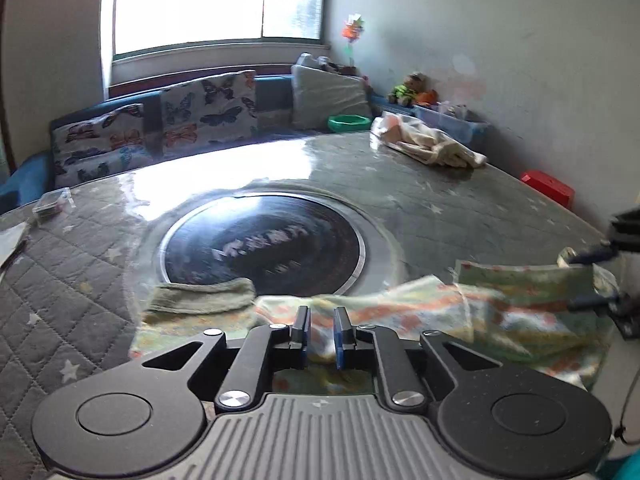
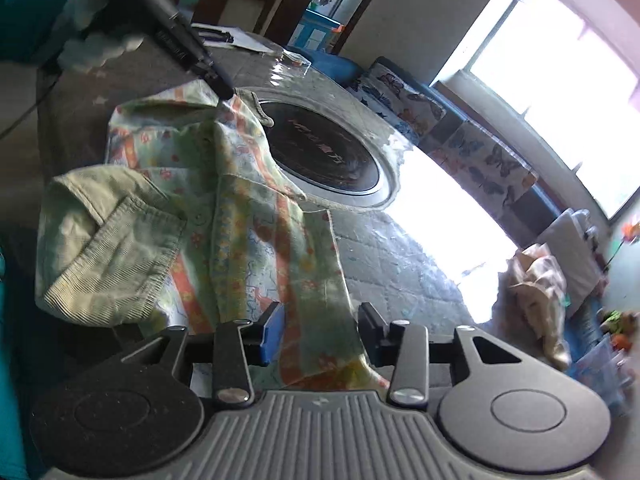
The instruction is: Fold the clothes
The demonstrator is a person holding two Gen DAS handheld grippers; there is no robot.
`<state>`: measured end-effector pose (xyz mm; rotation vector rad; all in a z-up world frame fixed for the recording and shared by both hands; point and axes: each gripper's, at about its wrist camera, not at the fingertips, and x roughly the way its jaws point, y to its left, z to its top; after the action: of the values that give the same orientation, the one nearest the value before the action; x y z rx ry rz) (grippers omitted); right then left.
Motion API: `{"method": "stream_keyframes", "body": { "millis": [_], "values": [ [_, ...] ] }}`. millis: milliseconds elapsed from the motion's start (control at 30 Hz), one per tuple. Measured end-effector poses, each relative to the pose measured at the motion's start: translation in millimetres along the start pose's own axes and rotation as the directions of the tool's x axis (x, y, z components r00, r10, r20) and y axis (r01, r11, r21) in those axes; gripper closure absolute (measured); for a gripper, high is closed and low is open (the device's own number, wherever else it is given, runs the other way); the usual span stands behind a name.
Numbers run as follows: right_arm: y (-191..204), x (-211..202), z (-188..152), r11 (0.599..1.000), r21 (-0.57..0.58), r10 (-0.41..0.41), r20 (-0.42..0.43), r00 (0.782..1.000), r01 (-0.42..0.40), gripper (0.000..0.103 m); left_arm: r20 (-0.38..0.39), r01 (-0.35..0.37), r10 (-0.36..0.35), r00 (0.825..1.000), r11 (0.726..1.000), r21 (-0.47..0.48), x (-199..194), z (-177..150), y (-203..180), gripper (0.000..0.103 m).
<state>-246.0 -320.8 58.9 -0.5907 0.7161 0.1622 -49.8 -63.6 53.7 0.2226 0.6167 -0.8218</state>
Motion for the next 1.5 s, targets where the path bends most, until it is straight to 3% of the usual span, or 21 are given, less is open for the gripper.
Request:
{"method": "stream_keyframes", "body": {
  "millis": [67,200,300,500,567,633,833,1033,1167,1233,1300,1500],
  "values": [
    [-1,-1,1,1.000,0.014,0.026,-0.002,1.000,-0.026,0.064,-0.004,-0.019,0.019,1.000,1.000,-0.014,4,3,4,0.079],
    [3,-6,3,0.995,0.021,0.095,0.021,0.995,-0.096,0.077,-0.023,-0.042,0.041,0.999,0.998,-0.043,14,6,10,0.078],
    [14,-6,4,0.984,0.023,0.175,0.029,0.984,-0.175,0.078,-0.035,-0.038,0.036,0.999,0.998,-0.058,20,4,12,0.078],
    [14,3,0,0.979,0.085,0.184,0.020,0.983,-0.185,0.078,-0.054,-0.031,0.028,0.998,0.998,-0.048,27,1,12,0.076],
    [5,-6,3,0.972,0.126,0.194,0.059,0.979,-0.200,0.076,-0.052,-0.025,0.022,0.998,0.999,-0.044,27,1,12,0.076],
    [-2,-8,5,0.970,0.151,0.180,0.064,0.982,-0.188,0.069,-0.054,-0.020,0.018,0.998,0.999,-0.040,28,0,11,0.076],
    [-16,-3,-2,0.959,0.229,0.160,0.054,0.986,-0.168,0.069,-0.063,-0.006,0.006,0.998,1.000,0.001,31,-4,1,0.077],
    [-35,-9,-11,0.942,0.329,0.061,0.045,0.997,-0.073,0.067,-0.049,-0.007,0.008,0.999,1.000,0.009,28,-5,0,0.078],
    [-39,-1,-18,0.928,0.361,0.093,0.005,0.996,-0.089,0.073,-0.047,-0.027,0.027,0.999,1.000,-0.004,28,-3,4,0.077],
    [-35,-1,-16,0.933,0.346,0.100,0.004,0.995,-0.095,0.081,-0.056,-0.032,0.031,0.998,0.999,-0.015,30,-1,7,0.074],
    [-31,-2,-14,0.942,0.324,0.096,0.006,0.995,-0.093,0.091,-0.069,-0.035,0.033,0.997,0.999,-0.027,34,2,9,0.058],
    [-28,-8,-8,0.956,0.276,0.098,0.019,0.995,-0.099,0.097,-0.072,-0.055,0.053,0.996,0.998,-0.021,42,10,11,0.048]
  ]
}}
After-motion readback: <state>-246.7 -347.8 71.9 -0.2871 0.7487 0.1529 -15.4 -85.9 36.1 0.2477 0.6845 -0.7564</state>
